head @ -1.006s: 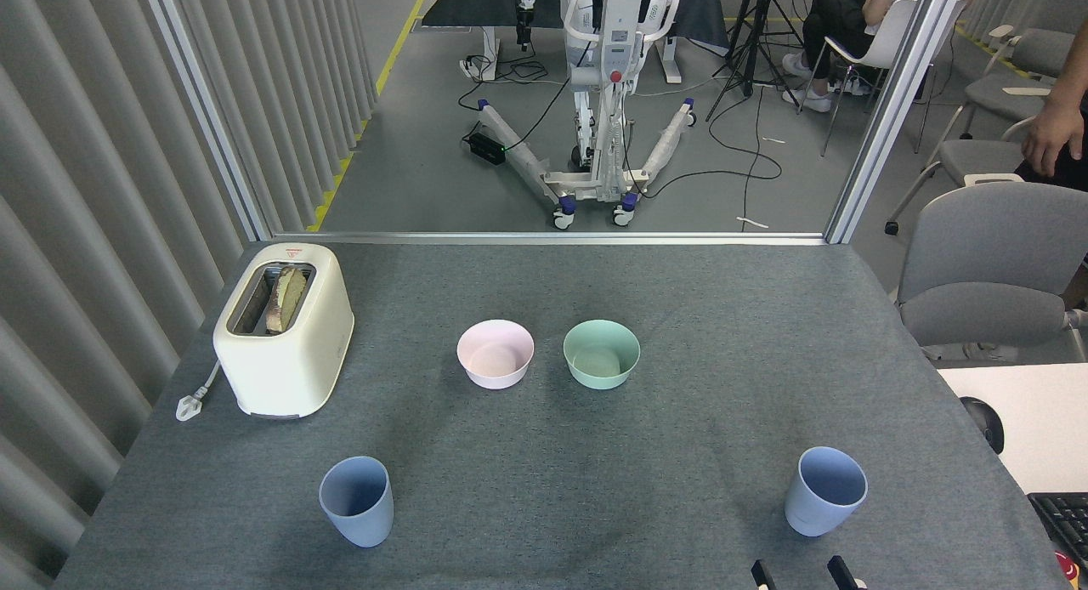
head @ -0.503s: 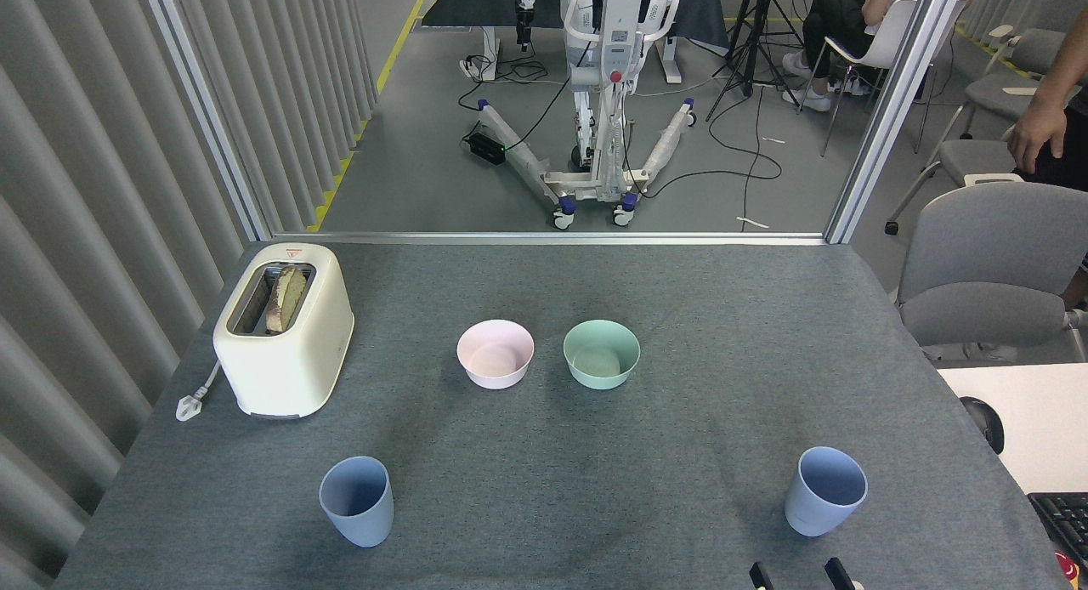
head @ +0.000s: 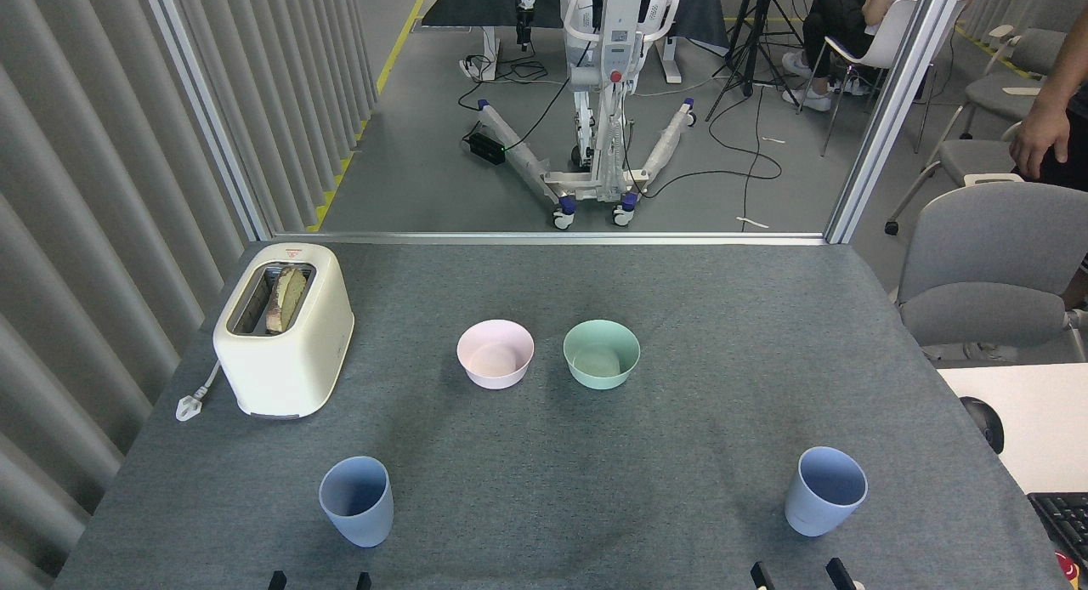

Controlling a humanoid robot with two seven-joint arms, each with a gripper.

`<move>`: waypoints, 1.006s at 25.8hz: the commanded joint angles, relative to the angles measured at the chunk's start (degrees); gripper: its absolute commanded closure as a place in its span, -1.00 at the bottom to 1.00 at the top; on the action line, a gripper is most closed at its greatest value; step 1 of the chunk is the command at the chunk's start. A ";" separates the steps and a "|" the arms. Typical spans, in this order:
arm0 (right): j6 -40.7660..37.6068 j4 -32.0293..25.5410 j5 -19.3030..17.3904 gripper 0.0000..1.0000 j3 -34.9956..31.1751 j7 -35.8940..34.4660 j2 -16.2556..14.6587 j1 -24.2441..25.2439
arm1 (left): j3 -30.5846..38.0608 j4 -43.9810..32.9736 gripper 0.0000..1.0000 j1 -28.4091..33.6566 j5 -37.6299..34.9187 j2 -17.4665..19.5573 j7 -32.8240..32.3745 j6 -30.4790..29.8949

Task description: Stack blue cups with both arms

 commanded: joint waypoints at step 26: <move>1.65 1.33 0.02 -1.00 0.00 0.21 0.37 -0.08 | -2.14 19.87 -1.00 -17.29 -4.32 -2.13 1.50 4.65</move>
